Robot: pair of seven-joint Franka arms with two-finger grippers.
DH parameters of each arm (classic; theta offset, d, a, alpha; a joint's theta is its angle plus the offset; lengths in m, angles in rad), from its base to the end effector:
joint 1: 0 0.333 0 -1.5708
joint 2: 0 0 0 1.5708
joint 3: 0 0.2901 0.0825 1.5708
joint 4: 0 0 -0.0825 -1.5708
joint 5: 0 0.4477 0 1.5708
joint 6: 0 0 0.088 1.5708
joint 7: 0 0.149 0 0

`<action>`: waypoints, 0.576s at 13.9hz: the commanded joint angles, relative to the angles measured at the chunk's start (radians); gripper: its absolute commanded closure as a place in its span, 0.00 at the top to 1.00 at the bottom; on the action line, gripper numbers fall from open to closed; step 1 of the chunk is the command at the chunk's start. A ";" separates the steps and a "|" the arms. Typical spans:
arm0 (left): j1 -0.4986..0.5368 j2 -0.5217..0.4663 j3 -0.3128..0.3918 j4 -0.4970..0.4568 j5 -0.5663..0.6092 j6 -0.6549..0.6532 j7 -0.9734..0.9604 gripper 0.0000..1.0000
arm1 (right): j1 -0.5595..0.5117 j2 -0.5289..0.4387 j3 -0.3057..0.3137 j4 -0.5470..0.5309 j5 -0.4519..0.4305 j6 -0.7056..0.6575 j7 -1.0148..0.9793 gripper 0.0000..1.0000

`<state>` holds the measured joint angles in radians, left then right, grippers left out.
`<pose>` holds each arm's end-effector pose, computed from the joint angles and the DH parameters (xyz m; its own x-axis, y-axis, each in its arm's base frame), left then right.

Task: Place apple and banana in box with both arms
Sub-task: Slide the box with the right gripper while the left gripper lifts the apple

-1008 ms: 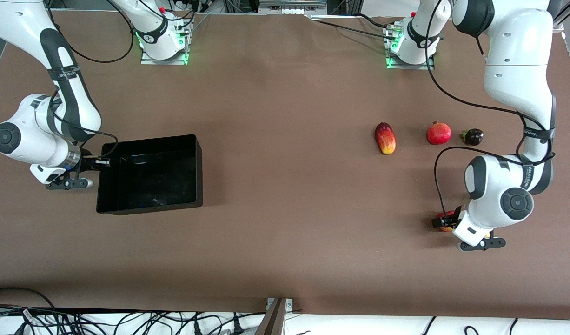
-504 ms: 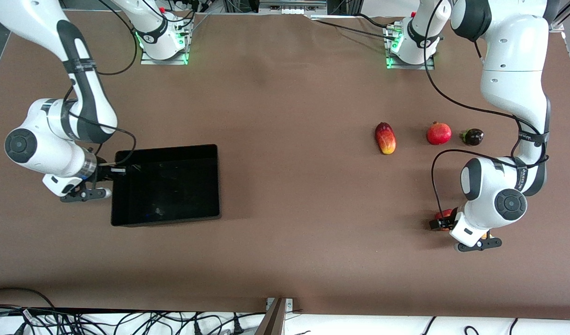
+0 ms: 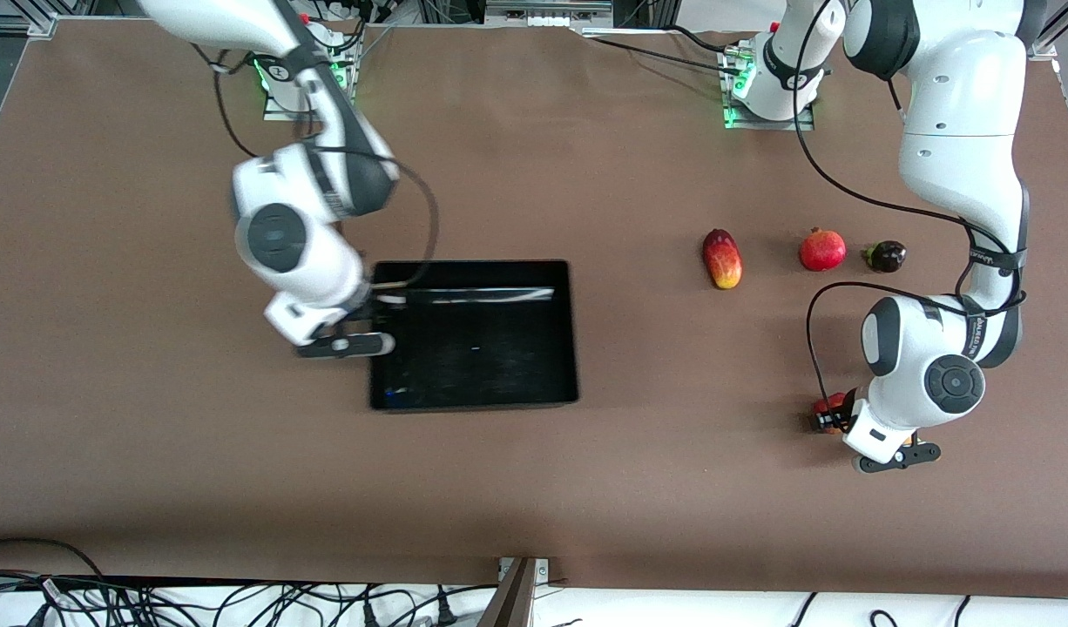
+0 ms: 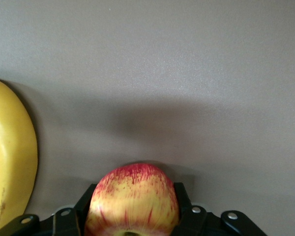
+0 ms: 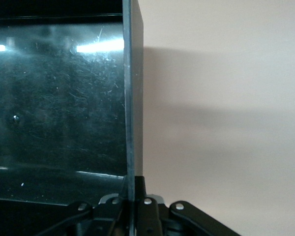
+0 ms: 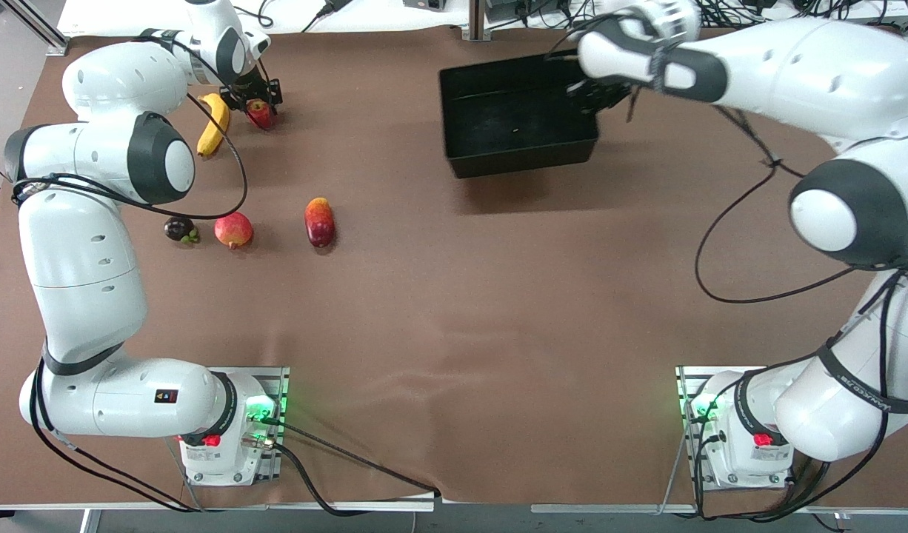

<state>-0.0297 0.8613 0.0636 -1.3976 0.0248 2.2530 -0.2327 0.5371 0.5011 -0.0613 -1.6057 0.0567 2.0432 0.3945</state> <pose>0.7592 0.0221 0.0904 0.9739 0.2266 0.0099 0.2267 -0.9717 -0.0669 0.6340 0.3355 0.2364 0.9961 0.0601 -0.0652 0.0607 -0.9981 0.0062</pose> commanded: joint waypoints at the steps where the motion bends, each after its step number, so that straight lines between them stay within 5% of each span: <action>1: -0.016 -0.028 0.001 0.029 -0.025 -0.082 -0.007 0.00 | 0.084 0.161 -0.014 0.192 0.012 0.035 0.117 0.00; 4: -0.033 -0.187 -0.017 0.031 -0.080 -0.344 -0.034 0.00 | 0.154 0.249 -0.014 0.237 0.055 0.167 0.234 0.00; 8: -0.064 -0.307 -0.152 0.032 -0.152 -0.498 -0.302 0.00 | 0.228 0.327 -0.012 0.250 0.118 0.349 0.368 0.00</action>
<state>-0.0686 0.5988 -0.0345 -1.3280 -0.1045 1.7810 -0.3995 0.7319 0.7940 -0.0619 -1.4082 0.1451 2.3451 0.6986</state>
